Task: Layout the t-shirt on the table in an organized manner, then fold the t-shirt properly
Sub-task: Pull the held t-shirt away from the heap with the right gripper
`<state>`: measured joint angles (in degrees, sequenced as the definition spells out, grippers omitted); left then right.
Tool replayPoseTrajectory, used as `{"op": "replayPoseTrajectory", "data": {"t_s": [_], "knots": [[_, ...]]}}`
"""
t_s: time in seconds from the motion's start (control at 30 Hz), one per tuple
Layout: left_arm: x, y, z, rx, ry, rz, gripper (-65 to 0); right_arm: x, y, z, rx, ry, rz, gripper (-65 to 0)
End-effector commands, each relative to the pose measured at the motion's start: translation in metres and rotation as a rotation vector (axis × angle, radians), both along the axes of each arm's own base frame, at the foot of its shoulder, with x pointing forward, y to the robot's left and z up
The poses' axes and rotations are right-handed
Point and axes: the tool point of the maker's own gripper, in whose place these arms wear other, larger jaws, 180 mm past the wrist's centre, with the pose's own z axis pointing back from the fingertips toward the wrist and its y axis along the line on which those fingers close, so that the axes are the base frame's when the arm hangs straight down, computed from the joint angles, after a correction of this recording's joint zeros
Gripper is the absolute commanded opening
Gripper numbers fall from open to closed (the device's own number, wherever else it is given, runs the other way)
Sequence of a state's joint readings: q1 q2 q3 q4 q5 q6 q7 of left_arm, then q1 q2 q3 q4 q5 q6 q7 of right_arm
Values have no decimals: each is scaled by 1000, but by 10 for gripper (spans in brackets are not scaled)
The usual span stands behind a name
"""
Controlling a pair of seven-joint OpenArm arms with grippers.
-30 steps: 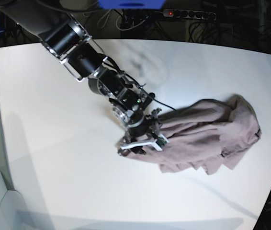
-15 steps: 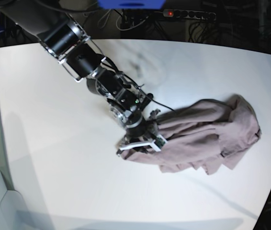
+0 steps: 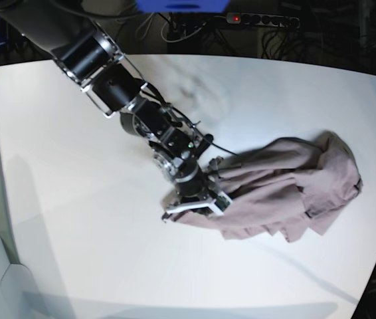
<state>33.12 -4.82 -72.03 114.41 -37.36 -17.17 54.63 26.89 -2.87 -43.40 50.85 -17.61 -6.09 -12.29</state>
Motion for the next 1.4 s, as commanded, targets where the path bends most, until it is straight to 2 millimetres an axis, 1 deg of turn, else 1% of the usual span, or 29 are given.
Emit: {"op": "replayPoseTrajectory", "data": {"t_s": [0.0,0.03,0.13,0.17,0.2,0.27,0.33,0.43,0.5,0.57,0.63,0.67,0.73,0.8,0.83,0.93,1.0,1.13,1.23,1.27,1.33,1.37], "knots": [[2,5,11,33,-18,-10,-414,15,8,31,41,-83,0,-650],[2,5,11,33,-18,-10,-414,17,10,39,56,-100,-4,-650],[4,5,12,35,-21,-10,-414,31,-9,73,134,-183,-106,-650],[4,5,12,35,-24,-10,-414,31,-14,81,156,-204,-133,-650],[4,5,12,35,-24,-10,-414,33,-19,93,188,-234,-159,-650],[5,5,12,35,-26,-12,-414,35,-42,115,239,-288,-224,-650],[6,5,13,35,-29,-11,-414,33,-61,137,303,-334,-280,-650],[12,4,15,36,-51,-12,-414,28,-97,168,390,-406,-376,-650],[13,4,16,36,-54,-12,-414,21,-123,188,437,-458,-437,-650],[15,4,16,33,-62,-14,-414,12,-154,207,476,-516,-509,-650],[22,0,20,8,-108,-27,-414,1,-182,225,505,-575,-569,-650],[24,-3,21,-8,-128,-34,-414,-6,-197,233,515,-603,-603,-650],[30,-7,25,-32,-167,-48,-414,-18,-221,238,523,-635,-660,-650],[34,-11,27,-53,-197,-58,-414,-30,-235,235,520,-640,-698,-650],[36,-13,28,-63,-210,-63,-414,-34,-243,230,511,-635,-720,-650],[50,-15,37,-79,-267,-88,-414,-47,-270,209,478,-605,-800,-650],[57,-20,38,-110,-276,-106,-412,-56,-286,195,455,-581,-849,-650],[81,-29,44,-161,-305,-155,-412,-67,-310,172,416,-540,-923,-650],[104,-40,48,-193,-333,-201,-405,-79,-331,151,383,-501,-988,-650],[113,-45,50,-202,-344,-220,-388,-83,-335,145,374,-488,-1001,-650],[130,-57,52,-223,-367,-263,-331,-92,-342,130,352,-453,-1027,-647],[140,-65,55,-233,-381,-292,-301,-95,-344,126,344,-441,-1034,-626]]}}
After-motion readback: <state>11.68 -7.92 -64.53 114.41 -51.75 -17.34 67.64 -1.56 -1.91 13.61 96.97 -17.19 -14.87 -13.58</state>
